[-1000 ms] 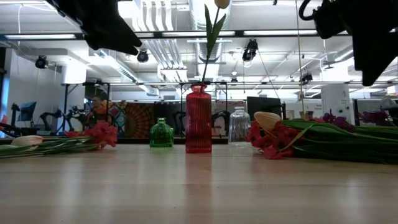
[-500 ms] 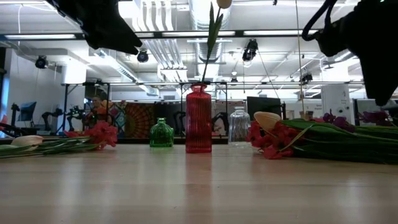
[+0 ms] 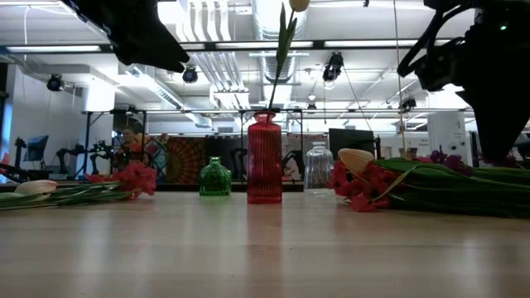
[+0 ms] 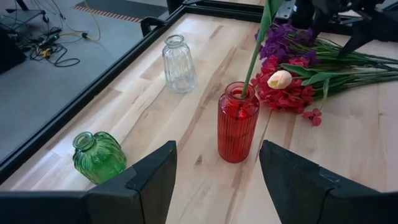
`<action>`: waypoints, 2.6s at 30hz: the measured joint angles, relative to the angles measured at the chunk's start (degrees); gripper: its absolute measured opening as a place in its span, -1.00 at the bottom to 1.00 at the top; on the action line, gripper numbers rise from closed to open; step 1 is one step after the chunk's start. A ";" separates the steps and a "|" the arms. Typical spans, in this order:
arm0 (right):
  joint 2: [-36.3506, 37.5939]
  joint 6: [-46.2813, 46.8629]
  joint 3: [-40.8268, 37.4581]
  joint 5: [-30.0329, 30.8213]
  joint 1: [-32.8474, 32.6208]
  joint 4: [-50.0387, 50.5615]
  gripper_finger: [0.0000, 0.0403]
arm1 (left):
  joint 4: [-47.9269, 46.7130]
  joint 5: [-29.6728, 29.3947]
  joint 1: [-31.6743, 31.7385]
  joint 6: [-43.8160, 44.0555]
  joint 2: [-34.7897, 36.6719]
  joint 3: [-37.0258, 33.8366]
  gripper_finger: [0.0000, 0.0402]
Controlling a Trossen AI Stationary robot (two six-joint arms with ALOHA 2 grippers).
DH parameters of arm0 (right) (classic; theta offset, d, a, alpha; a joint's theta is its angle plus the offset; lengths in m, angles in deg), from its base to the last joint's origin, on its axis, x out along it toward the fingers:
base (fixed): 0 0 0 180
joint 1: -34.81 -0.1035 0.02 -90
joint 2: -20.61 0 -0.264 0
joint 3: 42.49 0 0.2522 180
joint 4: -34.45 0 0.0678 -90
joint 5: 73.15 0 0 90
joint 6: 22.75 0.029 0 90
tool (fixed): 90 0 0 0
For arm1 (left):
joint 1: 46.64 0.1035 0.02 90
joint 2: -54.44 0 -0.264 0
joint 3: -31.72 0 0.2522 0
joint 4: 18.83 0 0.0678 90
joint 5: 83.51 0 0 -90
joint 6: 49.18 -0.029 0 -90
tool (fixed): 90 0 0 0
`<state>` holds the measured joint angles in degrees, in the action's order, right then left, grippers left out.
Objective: Sort flowers into vase by color
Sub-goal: Put the purple flowers into the transparent vase
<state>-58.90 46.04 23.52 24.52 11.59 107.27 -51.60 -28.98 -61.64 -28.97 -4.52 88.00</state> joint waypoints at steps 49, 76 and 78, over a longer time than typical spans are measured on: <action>-1.56 -6.27 -7.19 5.01 1.90 -10.09 0.04 | 0.07 -0.07 0.00 0.02 0.00 0.00 0.06; 4.62 -2.96 -7.19 5.91 1.90 -8.25 -0.85 | 0.50 -0.11 -0.02 0.02 -0.02 0.00 0.06; 6.33 -2.45 -7.19 5.96 1.90 -8.25 -0.85 | 0.57 -0.11 -0.02 0.02 0.00 0.00 0.06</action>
<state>-52.57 43.59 16.33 30.48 13.49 99.02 -51.03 -29.09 -61.67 -28.95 -4.52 88.00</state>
